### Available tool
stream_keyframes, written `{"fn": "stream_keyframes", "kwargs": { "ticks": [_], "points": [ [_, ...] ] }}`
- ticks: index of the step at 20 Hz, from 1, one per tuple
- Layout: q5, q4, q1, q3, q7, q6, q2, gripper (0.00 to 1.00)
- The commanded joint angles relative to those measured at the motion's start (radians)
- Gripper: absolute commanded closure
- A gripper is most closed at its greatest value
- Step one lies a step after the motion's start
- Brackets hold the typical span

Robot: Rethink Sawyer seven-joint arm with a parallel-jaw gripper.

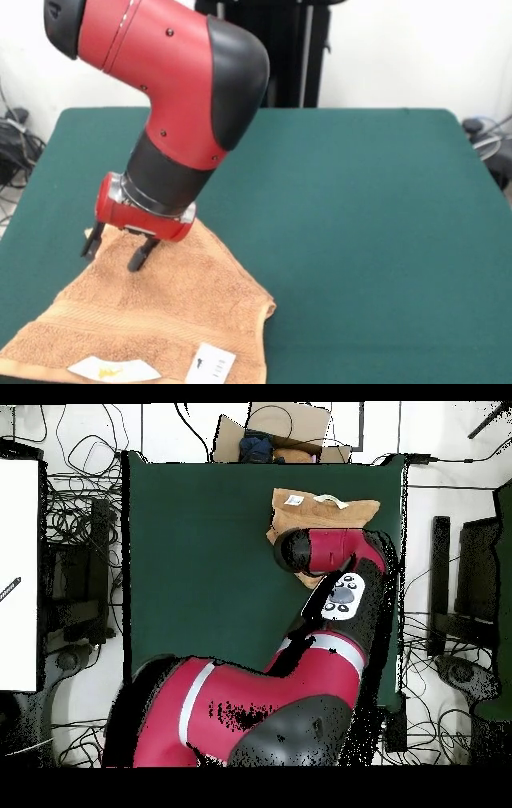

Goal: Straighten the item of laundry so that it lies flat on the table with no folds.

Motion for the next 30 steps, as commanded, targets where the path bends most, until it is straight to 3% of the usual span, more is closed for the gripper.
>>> {"fn": "stream_keyframes", "kwargs": {
  "ticks": [1, 8, 15, 23, 30],
  "points": [
    [0.036, 0.039, -0.017, 0.134, 0.128, 0.007, 0.050, 0.00],
    [0.074, 0.037, -0.055, 0.200, 0.085, 0.072, 0.045, 0.00],
    [0.145, 0.145, -0.147, 0.367, 0.029, 0.065, -0.019, 0.00],
    [0.147, 0.222, -0.247, 0.526, -0.020, -0.010, -0.036, 0.00],
    [0.100, 0.232, -0.281, 0.588, -0.027, -0.034, -0.041, 0.00]
  ]
}}
